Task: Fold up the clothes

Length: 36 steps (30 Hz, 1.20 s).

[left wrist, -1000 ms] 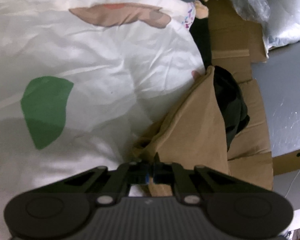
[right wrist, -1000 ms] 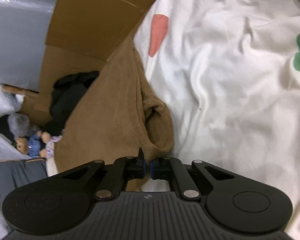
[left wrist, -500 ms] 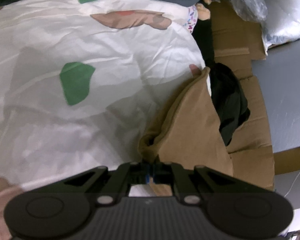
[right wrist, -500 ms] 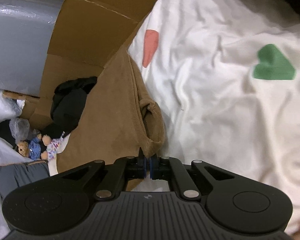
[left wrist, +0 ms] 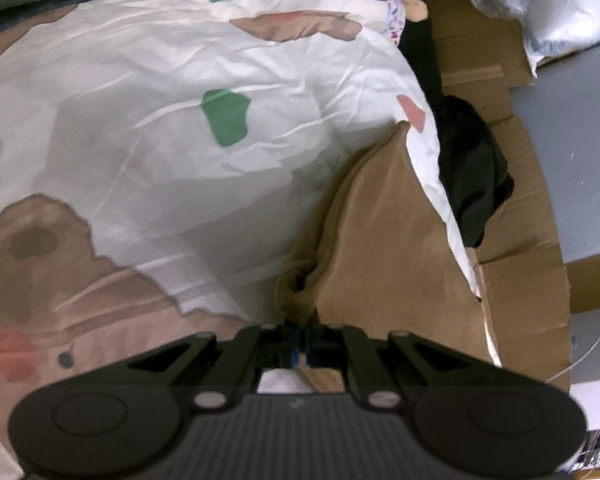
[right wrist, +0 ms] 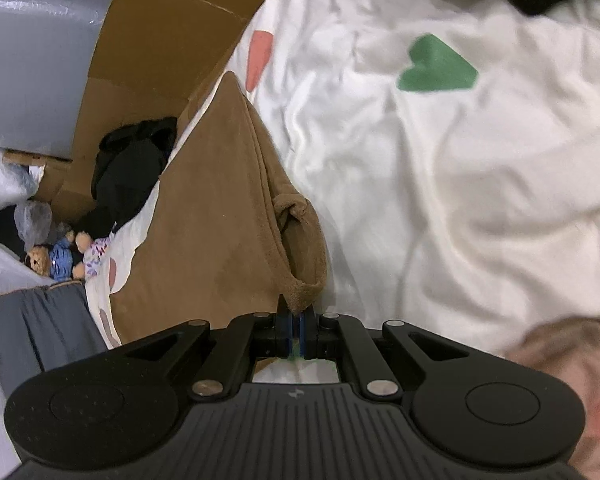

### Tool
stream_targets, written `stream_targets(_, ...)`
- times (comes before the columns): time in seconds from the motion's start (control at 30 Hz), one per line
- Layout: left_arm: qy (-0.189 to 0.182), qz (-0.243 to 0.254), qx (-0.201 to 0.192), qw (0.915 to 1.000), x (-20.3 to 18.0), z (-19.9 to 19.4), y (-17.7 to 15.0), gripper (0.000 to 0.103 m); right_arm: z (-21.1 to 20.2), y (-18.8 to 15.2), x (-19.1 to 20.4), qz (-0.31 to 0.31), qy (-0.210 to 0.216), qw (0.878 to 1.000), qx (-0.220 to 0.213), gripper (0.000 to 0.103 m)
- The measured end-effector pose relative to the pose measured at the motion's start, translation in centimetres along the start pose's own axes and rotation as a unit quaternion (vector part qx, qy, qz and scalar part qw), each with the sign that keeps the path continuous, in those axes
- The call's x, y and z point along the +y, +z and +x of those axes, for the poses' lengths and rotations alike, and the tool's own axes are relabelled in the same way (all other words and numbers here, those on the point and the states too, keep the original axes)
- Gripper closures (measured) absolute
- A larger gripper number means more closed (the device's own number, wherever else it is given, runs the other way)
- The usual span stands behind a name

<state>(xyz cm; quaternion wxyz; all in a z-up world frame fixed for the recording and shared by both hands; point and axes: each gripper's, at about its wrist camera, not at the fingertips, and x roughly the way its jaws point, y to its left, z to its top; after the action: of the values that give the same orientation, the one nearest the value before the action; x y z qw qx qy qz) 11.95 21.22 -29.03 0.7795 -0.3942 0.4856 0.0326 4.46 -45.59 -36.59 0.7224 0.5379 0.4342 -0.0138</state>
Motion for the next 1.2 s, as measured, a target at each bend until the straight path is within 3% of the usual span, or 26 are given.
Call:
stream_targets(0.13, -0.003, 0.0, 0.0, 1.0, -0.1, 0.0, -0.3, 0.1, 0.0, 0.1, -0.5, 0.003, 0.01, 1.0, 0.015, 0.098)
stream_targets(0.23, -0.004, 0.009, 0.0, 0.9999, -1.0, 0.2, 0.1, 0.1, -0.5, 0.6, -0.1, -0.004, -0.009, 0.999, 0.032, 0.091)
stream_targets(0.3, 0.009, 0.025, 0.004, 0.9996, -2.0, 0.2, 0.6, 0.1, -1.3, 1.4, 1.1, -0.045, -0.031, 0.997, 0.052, 0.076)
stream_targets(0.43, 0.009, 0.047, 0.006, 0.9988, -4.0, -0.3, 1.3, 0.1, -3.9, 3.2, 3.3, -0.108, -0.049, 0.99, 0.073, 0.072)
stream_targets(0.57, 0.009, 0.076, 0.009, 0.997, -6.1, -0.5, 1.5, 0.1, -7.2, 5.6, 7.7, -0.199, -0.077, 0.969, 0.121, 0.065)
stream_targets(0.67, 0.003, 0.088, 0.008, 0.996, -7.8, -0.9, 1.5, 0.1, -9.7, 6.7, 10.6, -0.243, -0.097, 0.956, 0.129, 0.059)
stream_targets(0.9, 0.001, 0.107, 0.003, 0.9942, -10.0, -1.5, 0.9, 0.1, -12.9, 7.9, 18.2, -0.312, -0.12, 0.936, 0.107, 0.056)
stream_targets(1.1, -0.004, 0.121, 0.006, 0.9926, -10.9, -1.8, 0.3, 0.1, -10.0, 5.3, 22.4, -0.365, -0.109, 0.921, 0.077, 0.055)
stream_targets(1.2, -0.005, 0.125, 0.007, 0.9922, -11.0, -2.0, 0.3, 0.1, -8.1, 3.1, 23.8, -0.405, -0.11, 0.905, 0.068, 0.054)
